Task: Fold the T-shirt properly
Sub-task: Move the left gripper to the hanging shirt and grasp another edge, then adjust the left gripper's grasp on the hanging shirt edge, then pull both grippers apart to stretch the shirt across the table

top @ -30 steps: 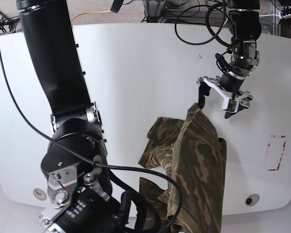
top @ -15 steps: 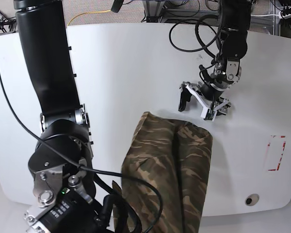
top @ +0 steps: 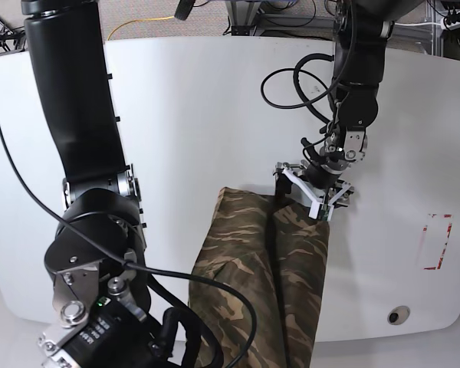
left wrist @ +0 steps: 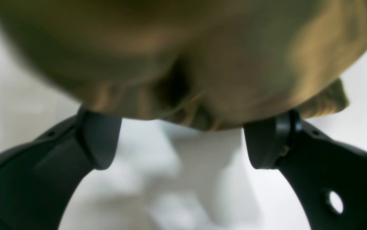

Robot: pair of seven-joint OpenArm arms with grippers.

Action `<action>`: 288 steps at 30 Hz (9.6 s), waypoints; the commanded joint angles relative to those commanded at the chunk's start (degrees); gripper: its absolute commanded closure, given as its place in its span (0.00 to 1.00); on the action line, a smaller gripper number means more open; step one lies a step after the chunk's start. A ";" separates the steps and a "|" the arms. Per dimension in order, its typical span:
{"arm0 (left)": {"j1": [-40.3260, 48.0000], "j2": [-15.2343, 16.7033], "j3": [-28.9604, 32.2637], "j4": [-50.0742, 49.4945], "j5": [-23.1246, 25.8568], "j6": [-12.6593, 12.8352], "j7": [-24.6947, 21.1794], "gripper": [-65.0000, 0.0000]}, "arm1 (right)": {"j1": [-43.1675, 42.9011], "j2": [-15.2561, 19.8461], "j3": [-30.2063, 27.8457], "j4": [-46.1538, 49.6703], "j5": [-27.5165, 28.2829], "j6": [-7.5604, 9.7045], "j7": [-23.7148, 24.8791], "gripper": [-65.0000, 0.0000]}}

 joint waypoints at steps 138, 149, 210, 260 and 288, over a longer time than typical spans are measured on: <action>5.01 -12.31 -22.24 45.98 -0.09 -0.18 11.96 1.00 | 0.00 12.13 6.86 -22.51 -0.09 -0.53 8.79 1.00; 4.75 -13.01 -24.26 49.14 -0.09 -6.77 17.85 0.99 | 0.00 12.75 11.43 -22.86 0.09 -0.53 9.49 1.00; 5.89 -1.14 -22.24 24.18 -0.09 -8.88 18.11 0.25 | 0.00 -7.56 4.40 -3.34 0.00 -0.44 5.63 1.00; -5.98 -0.26 -14.95 -9.49 0.09 -1.23 0.09 0.99 | 0.00 -1.85 4.48 -3.60 0.00 -0.44 5.63 1.00; -2.37 -17.49 -29.45 31.03 -0.18 -1.32 14.51 0.99 | 0.00 10.55 6.86 -35.52 0.00 -4.40 18.20 1.00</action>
